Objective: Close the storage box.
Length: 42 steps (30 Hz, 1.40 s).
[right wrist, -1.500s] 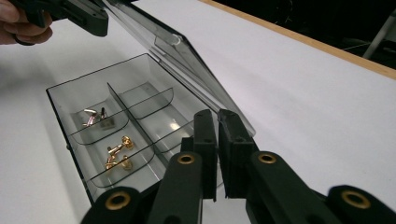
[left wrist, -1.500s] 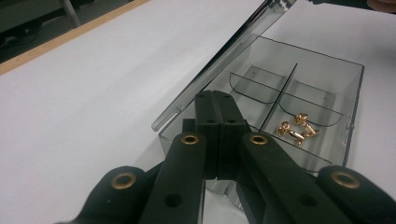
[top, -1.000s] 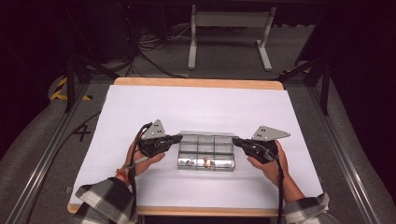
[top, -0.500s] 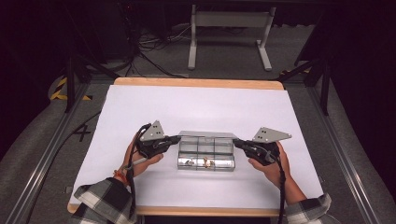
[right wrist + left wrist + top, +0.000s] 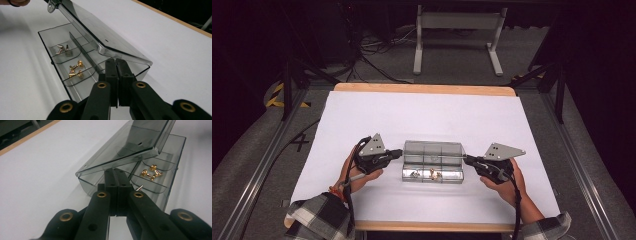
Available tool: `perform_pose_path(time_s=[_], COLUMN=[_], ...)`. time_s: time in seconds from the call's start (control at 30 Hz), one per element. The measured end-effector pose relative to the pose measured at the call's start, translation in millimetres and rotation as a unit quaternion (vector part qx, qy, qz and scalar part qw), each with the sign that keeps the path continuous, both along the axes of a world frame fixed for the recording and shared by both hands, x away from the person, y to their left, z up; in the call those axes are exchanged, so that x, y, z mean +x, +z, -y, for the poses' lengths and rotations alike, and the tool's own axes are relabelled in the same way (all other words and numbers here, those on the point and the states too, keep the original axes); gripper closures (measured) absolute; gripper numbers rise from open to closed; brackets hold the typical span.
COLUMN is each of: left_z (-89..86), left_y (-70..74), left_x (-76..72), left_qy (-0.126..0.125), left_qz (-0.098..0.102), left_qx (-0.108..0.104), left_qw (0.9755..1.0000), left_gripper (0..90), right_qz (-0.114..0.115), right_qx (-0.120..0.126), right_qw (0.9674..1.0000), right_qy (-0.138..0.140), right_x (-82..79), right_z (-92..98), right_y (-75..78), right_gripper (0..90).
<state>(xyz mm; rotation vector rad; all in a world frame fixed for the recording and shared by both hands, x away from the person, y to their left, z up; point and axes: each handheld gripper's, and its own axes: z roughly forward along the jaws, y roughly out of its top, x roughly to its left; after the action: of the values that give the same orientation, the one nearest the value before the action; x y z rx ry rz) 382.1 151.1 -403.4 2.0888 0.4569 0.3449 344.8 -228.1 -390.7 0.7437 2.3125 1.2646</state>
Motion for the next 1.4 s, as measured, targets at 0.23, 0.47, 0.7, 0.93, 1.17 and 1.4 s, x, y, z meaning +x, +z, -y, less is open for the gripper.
perform_pose_path(time_s=[0.23, 0.47, 0.7, 0.93, 1.17, 1.4], left_z=[2.9, 3.2, -0.3, -1.8, -0.8, 0.8], left_y=[-3.6, -5.9, -6.9, -7.8, -11.2, -10.7], left_x=[-4.0, -8.9, -9.1, -11.6, -11.4, -12.8], left_qy=[-0.007, -0.01, -0.007, -0.008, -0.009, -0.013], left_qz=[-0.005, -0.009, -0.009, -0.008, -0.012, -0.011], left_qx=[0.005, 0.008, 0.008, 0.009, 0.02, 0.023], left_qw=[1.0, 0.9999, 0.9999, 0.9999, 0.9997, 0.9996], left_gripper=[90.0, 90.0, 90.0, 89.7, 89.6, 89.2], right_qz=[-0.002, -0.003, -0.002, -0.002, -0.004, -0.005], right_qx=[-0.007, -0.011, -0.016, -0.012, -0.021, -0.027], right_qw=[1.0, 0.9999, 0.9998, 0.9999, 0.9996, 0.9992], right_qy=[0.004, 0.009, 0.007, 0.011, 0.017, 0.028], right_x=[-4.0, -7.7, -10.0, -11.3, -10.8, -12.6], right_z=[0.2, 0.5, 1.1, 1.9, 2.0, -0.2], right_y=[-3.2, -4.6, -7.2, -6.0, -8.1, -11.1], right_gripper=[88.9, 88.8, 90.0, 89.7, 90.0, 89.6])
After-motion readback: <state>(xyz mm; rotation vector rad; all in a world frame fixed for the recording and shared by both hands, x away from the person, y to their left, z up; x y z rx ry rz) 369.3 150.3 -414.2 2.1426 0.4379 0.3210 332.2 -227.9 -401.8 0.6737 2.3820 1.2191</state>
